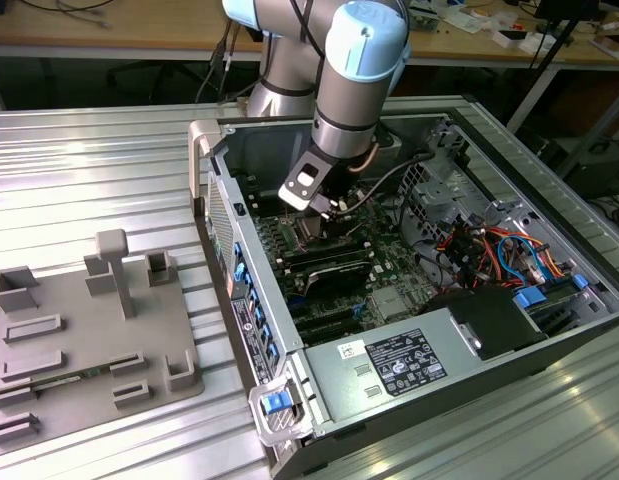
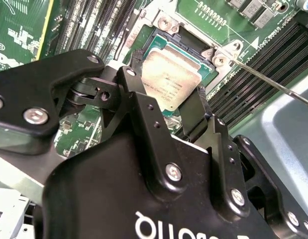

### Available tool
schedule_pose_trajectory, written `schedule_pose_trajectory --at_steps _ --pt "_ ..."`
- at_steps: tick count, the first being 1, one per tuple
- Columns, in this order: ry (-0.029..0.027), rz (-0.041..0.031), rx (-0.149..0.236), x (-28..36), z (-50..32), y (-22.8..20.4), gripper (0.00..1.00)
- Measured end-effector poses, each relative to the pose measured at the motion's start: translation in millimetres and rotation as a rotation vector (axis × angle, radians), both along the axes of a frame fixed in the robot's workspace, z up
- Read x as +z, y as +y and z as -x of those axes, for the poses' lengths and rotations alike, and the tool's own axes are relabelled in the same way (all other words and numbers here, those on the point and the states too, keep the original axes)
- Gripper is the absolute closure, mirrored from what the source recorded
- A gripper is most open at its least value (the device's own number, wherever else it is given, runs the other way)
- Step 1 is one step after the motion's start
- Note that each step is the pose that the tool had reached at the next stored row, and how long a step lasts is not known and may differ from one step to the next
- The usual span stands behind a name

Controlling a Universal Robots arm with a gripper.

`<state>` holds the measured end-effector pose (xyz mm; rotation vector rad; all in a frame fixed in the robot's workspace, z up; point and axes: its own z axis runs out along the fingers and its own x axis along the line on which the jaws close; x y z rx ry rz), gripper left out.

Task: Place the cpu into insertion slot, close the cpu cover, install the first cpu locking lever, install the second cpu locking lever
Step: 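Place the cpu into insertion slot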

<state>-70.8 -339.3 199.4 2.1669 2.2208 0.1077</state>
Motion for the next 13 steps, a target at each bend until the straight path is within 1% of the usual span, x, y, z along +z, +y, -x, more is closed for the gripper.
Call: schedule_pose_trajectory --at_steps 8,13 --pt "0.0003 0.0001 -0.012 -1.4 -0.7 0.0 0.45" --pt "0.0014 -0.0002 -0.012 -2.2 -0.9 0.0 0.45"
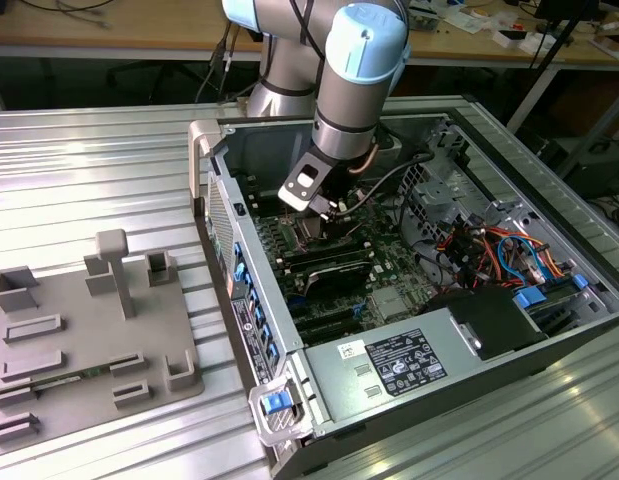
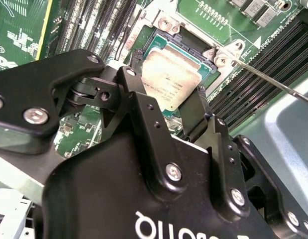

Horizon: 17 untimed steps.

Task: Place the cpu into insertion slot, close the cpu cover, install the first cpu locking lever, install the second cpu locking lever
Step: 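Place the cpu into insertion slot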

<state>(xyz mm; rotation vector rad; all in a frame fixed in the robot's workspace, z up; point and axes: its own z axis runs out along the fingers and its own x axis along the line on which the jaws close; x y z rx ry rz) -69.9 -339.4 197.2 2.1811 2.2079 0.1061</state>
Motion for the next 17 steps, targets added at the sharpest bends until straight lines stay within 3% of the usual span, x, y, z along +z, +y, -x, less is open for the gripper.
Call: schedule_pose_trajectory --at_steps 17 --pt "0.0001 -0.0004 -0.001 -0.2 -0.6 0.1 0.45"
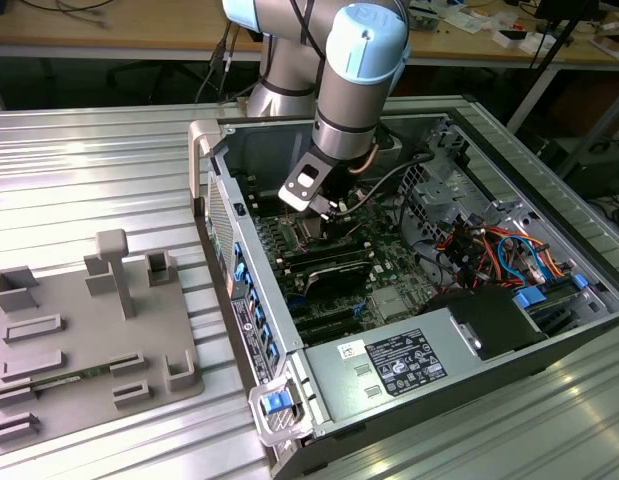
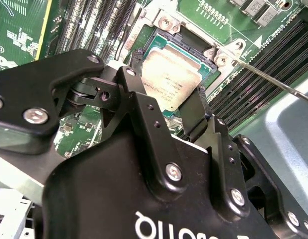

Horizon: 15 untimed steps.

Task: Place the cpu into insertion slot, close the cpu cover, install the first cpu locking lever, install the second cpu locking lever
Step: 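Place the cpu into insertion slot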

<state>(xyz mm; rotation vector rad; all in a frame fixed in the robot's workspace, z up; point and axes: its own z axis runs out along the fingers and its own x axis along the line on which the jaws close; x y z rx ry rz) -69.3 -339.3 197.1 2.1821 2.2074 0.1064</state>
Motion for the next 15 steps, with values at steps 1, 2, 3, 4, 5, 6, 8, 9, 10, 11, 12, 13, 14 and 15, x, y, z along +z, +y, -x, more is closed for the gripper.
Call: schedule_pose_trajectory --at_steps 1,2,3,4,5,6,8,9,10,11,12,13,14,15 --pt "0.0000 -0.0008 0.000 0.0 0.0 0.0 0.45" --pt "0.0001 -0.0028 0.000 0.1 0.0 0.0 0.45" --pt "0.0000 -0.0040 0.000 0.1 0.0 0.0 0.45" --pt "0.0001 -0.0047 0.000 0.0 0.0 0.0 0.45" --pt "0.0000 -0.0050 0.000 0.0 0.0 0.0 0.45" --pt "0.0000 -0.0051 0.000 0.0 0.0 0.0 0.45" --pt "0.0000 -0.0051 0.000 -0.1 0.0 -0.1 0.45" --pt "0.0001 -0.0051 0.000 -0.2 0.0 -0.2 0.45" --pt "0.0003 -0.0049 0.000 -0.2 -0.1 -0.2 0.45" --pt "0.0005 -0.0047 0.000 -0.3 -0.5 -0.2 0.45" --pt "0.0007 -0.0046 0.000 -0.6 -1.2 -0.2 0.45" --pt "0.0004 -0.0047 0.000 -1.1 -1.8 -0.2 0.45" --pt "0.0004 -0.0046 0.000 -1.5 -1.9 -0.2 0.45" --pt "0.0007 -0.0044 0.000 -2.1 -1.9 -0.2 0.45"
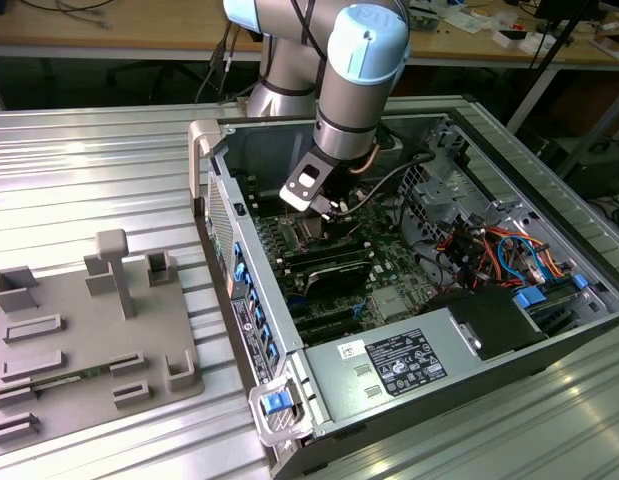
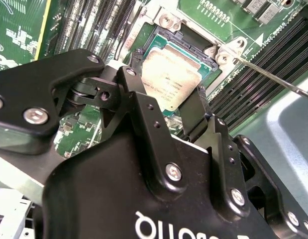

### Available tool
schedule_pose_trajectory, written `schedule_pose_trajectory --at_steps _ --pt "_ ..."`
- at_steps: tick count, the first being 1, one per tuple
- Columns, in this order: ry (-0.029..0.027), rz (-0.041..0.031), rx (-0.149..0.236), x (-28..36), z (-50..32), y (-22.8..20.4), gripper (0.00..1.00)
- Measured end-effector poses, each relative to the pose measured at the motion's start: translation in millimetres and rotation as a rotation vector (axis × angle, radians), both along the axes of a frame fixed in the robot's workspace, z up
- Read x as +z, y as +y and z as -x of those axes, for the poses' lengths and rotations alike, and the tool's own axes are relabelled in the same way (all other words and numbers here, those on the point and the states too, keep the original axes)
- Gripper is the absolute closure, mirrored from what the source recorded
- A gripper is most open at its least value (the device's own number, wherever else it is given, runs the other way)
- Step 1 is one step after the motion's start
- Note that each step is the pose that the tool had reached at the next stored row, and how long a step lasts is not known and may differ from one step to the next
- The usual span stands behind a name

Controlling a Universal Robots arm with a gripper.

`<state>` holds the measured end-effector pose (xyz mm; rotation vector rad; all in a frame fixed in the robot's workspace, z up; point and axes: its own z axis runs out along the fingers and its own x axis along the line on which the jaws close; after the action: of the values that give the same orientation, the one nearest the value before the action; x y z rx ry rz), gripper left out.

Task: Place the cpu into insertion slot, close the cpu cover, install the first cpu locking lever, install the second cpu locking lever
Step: 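Place the cpu into insertion slot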

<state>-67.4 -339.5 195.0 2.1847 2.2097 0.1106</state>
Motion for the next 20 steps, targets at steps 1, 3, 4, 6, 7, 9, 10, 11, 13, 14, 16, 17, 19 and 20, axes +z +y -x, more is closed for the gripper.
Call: schedule_pose_trajectory --at_steps 1,3,4,6,7,9,10,11,13,14,16,17,19,20 --pt "0.0003 0.0000 0.000 -0.2 0.0 -0.1 0.45" --pt "0.0000 -0.0003 0.001 -0.3 0.4 0.0 0.45" --pt "-0.0007 -0.0007 0.001 -0.6 2.0 0.1 0.45" --pt "-0.0008 0.0000 0.001 -0.4 3.4 -0.1 0.45" --pt "-0.0008 0.0001 0.001 -0.4 3.4 -0.1 0.45" --pt "-0.0006 0.0001 0.000 -0.4 3.5 -0.1 0.45" --pt "-0.0006 0.0001 0.000 -0.4 3.5 -0.1 0.45" --pt "-0.0006 0.0001 0.000 -0.4 3.5 -0.1 0.45" --pt "-0.0003 0.0000 0.000 -0.4 3.5 -0.1 0.45" --pt "-0.0002 -0.0001 0.000 -0.4 3.4 -0.1 0.45" --pt "0.0005 -0.0009 0.000 -0.3 3.4 -0.2 0.45" --pt "0.0010 -0.0017 0.000 -0.4 3.4 -0.3 0.45" --pt "0.0012 -0.0031 0.000 -0.3 3.3 -0.6 0.45" --pt "0.0011 -0.0044 -0.001 -0.3 3.3 -0.7 0.45"
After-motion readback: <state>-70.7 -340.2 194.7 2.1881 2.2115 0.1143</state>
